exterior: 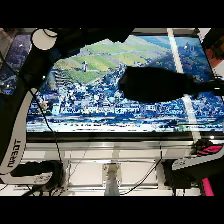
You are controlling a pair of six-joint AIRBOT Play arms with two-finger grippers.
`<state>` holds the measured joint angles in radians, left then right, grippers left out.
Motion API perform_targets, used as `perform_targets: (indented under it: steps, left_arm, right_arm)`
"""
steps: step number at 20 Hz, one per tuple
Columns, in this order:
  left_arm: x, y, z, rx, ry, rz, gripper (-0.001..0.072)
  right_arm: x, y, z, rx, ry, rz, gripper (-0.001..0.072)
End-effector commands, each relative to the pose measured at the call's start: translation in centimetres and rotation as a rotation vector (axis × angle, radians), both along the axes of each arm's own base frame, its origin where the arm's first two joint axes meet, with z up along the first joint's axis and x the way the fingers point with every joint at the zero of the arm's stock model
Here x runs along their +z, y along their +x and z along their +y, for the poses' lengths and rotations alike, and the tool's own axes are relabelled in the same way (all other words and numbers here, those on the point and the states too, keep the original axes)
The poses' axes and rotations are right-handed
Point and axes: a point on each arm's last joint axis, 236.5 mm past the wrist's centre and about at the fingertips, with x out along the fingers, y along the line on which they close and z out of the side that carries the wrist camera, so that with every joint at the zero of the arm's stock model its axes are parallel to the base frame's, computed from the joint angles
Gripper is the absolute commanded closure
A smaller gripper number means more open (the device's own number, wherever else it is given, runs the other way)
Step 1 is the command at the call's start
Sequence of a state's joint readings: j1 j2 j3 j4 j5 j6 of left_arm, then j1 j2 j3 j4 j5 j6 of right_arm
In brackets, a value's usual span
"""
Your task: Fold the clothes and pants, and hang the long-sleeved shirts on hangers.
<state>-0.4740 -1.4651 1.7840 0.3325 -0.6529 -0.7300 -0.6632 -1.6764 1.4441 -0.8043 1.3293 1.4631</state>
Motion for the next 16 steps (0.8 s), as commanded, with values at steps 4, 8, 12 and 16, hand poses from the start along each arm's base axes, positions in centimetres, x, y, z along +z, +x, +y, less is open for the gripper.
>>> perform_targets:
  steps: [4,8,12,16]
  left_arm:
    - [0.0,0.0,0.0,0.001,-0.002,0.002,0.0021]
    - [0.0,0.0,0.0,0.000,-0.002,0.002,0.0021]
    - [0.0,0.0,0.0,0.000,-0.001,0.002,0.0021]
    - [0.0,0.0,0.0,0.000,-0.001,0.002,0.0020]
  right_arm:
    - [4.8,-15.9,-18.2,-0.546,-0.193,0.215,0.0695]
    - [3.3,-30.2,-19.1,-0.556,-0.287,0.666,0.0693]
    - [3.5,-31.5,-18.6,-0.599,-0.242,0.705,0.0621]
    - [4.5,-30.5,-17.4,-0.603,-0.186,0.692,0.0117]
